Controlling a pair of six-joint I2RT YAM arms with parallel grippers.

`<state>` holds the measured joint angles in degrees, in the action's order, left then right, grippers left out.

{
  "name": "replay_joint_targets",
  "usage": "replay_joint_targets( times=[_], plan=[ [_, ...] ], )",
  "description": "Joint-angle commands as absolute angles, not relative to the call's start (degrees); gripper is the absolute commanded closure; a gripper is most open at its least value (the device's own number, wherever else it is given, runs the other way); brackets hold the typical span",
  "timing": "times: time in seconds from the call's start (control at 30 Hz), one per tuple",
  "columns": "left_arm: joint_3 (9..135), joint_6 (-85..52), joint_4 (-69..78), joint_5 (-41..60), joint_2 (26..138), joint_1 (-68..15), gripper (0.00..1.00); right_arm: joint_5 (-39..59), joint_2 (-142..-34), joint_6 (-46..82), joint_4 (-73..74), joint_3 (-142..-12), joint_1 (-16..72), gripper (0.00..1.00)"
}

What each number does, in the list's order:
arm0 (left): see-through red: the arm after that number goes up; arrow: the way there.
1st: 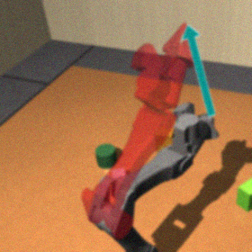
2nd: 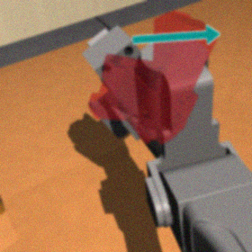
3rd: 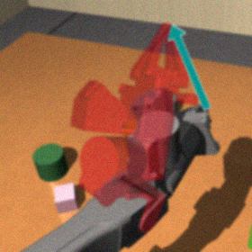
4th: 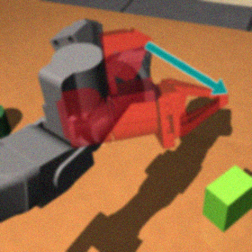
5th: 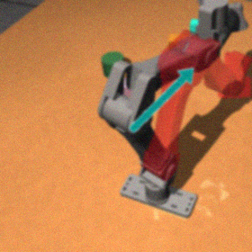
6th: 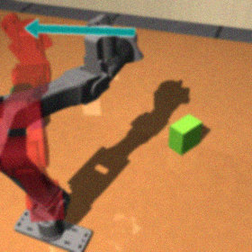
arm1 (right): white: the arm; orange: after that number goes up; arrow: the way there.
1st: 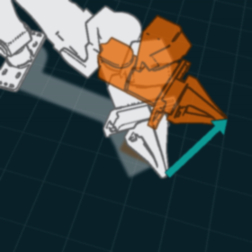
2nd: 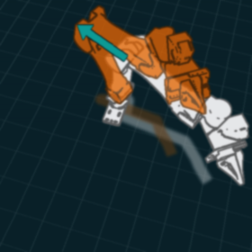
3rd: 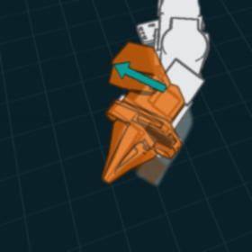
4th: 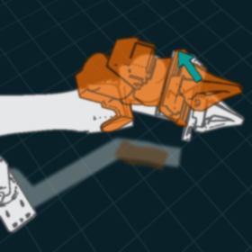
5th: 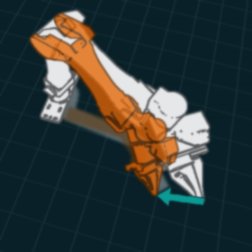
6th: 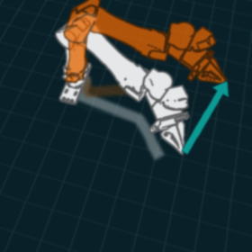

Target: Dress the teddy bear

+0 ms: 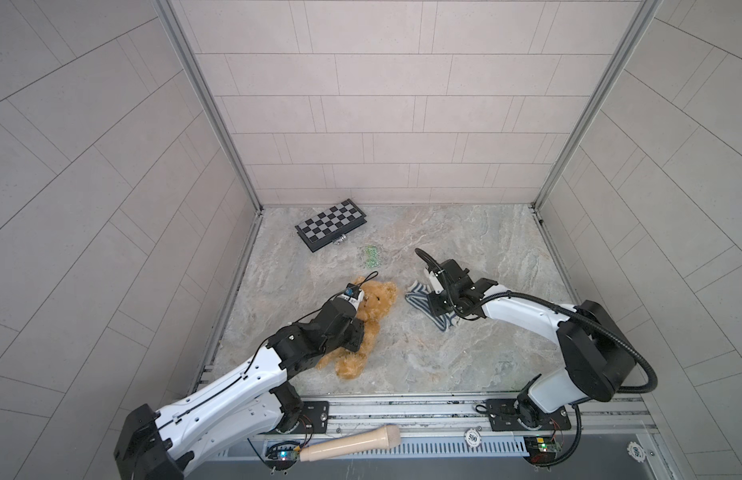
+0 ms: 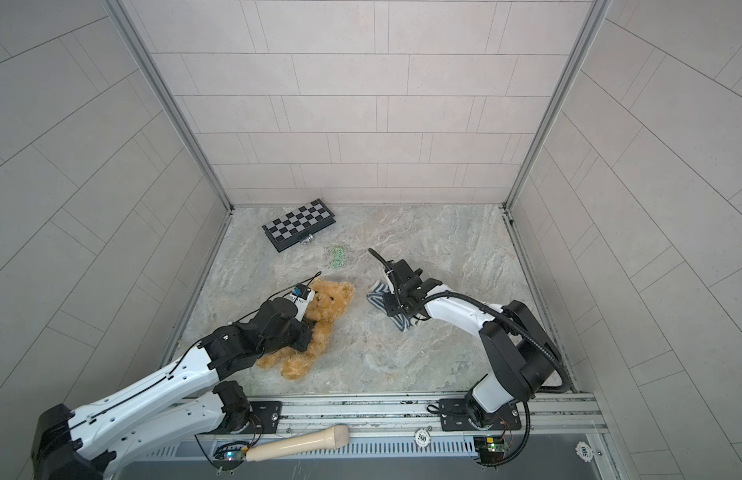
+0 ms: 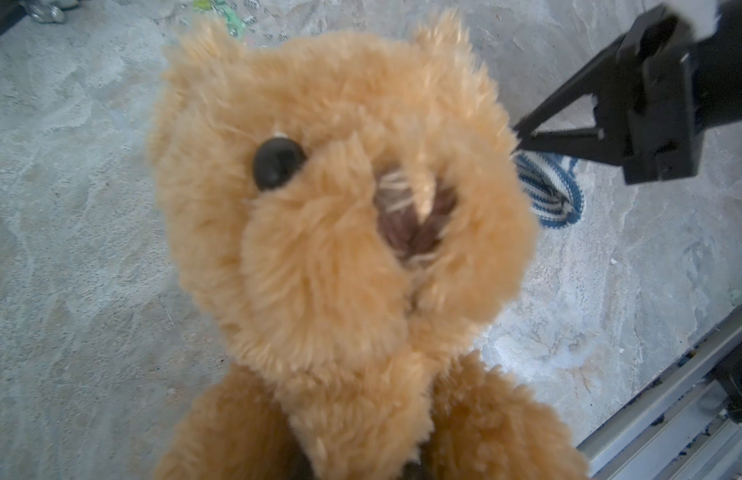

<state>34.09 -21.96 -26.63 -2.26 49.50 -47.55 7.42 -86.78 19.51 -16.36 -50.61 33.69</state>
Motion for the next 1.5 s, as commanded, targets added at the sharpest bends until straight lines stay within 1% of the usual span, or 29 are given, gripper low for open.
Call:
replay_joint_targets(
  times=[0.0, 0.1, 0.2, 0.27, 0.37, 0.53, 0.8, 1.03, 1.47],
  plan=[
    [36.31, -20.23, -25.68, -0.26, 52.0, -49.74, 0.83, 8.42, -85.58, 19.42, -15.29, -50.99, 33.52, 1.0],
    [37.76, -19.48, -26.45, 0.72, 54.57, -52.8, 0.86, 9.89, -86.05, 19.19, -14.01, -50.64, 33.51, 1.0],
    [38.31, -18.48, -26.37, 4.69, 56.86, -54.54, 0.89, 12.27, -84.94, 19.11, -10.24, -48.55, 33.51, 1.0],
    [38.32, -17.57, -26.12, 7.3, 58.23, -54.87, 0.95, 13.53, -83.65, 18.6, -7.31, -46.7, 33.49, 1.0],
    [39.43, -16.3, -26.08, 10.12, 61.05, -55.03, 1.0, 15.6, -81.93, 17.94, -3.13, -44.07, 33.49, 1.0],
    [41.91, -15.14, -26.24, 11.62, 65.92, -55.37, 1.0, 17.68, -80.12, 17.67, -0.29, -42.24, 33.5, 1.0],
    [42.94, -14.41, -24.87, 13.78, 70.03, -55.37, 1.0, 18.68, -77.01, 17.03, 1.38, -40.15, 33.5, 1.0],
    [42.99, -16.8, -24.52, 8.36, 70.86, -54.76, 1.0, 20.51, -76.2, 18.19, 3.1, -38.61, 33.57, 1.0],
    [42.19, -21.22, -21.75, 7.92, 72.46, -51.68, 1.0, 22.32, -74.86, 17.97, 2.59, -37.99, 34.58, 1.0]
  ],
)
